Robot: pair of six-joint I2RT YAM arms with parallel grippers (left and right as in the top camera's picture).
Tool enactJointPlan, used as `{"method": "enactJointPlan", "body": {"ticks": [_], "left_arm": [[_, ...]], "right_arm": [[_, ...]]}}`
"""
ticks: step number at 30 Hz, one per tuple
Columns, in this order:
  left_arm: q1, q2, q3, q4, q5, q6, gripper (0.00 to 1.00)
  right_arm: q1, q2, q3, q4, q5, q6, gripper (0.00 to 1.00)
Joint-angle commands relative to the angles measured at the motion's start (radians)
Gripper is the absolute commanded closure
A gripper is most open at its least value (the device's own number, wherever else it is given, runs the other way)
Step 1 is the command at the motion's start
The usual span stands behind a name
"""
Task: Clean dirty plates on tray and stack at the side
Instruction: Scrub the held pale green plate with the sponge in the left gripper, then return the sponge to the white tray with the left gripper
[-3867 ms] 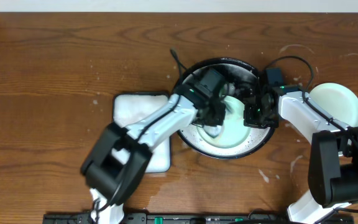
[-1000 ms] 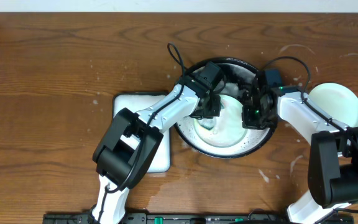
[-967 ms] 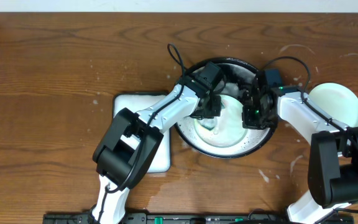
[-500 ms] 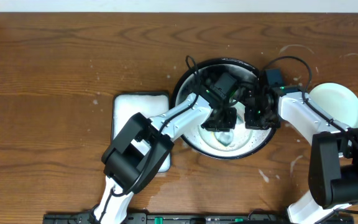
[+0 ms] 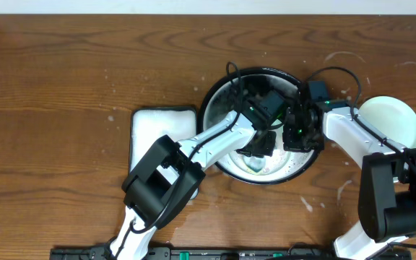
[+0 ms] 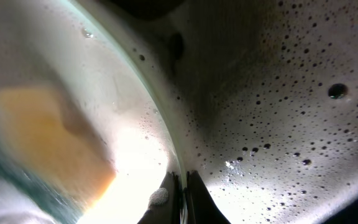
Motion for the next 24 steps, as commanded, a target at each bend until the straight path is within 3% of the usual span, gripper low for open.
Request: {"method": "enactJointPlan", "body": {"ticks": [1,7,13,24], "left_arm": [[0.065,0.076,-0.047,-0.045,-0.349,0.017,0.92],[0.105,0.076,-0.045,-0.045,-0.492,0.016,0.92],[0.139,0.063,-0.032,-0.061,-0.5,0.017,0.92],[0.153,-0.151,0.071,-0.217,-0.337,0.014,0.89]], "right_arm": [[0.003,0.014,-0.017,0.007,0.055,-0.014,0.99],[0.003,0.014,-0.018,0.003,0.089,-0.015,0.99],[0.003,0.014,-0.017,0.003,0.089,-0.014,0.99],[0.003,0.014,-0.017,-0.004,0.089,-0.011,0.99]]}}
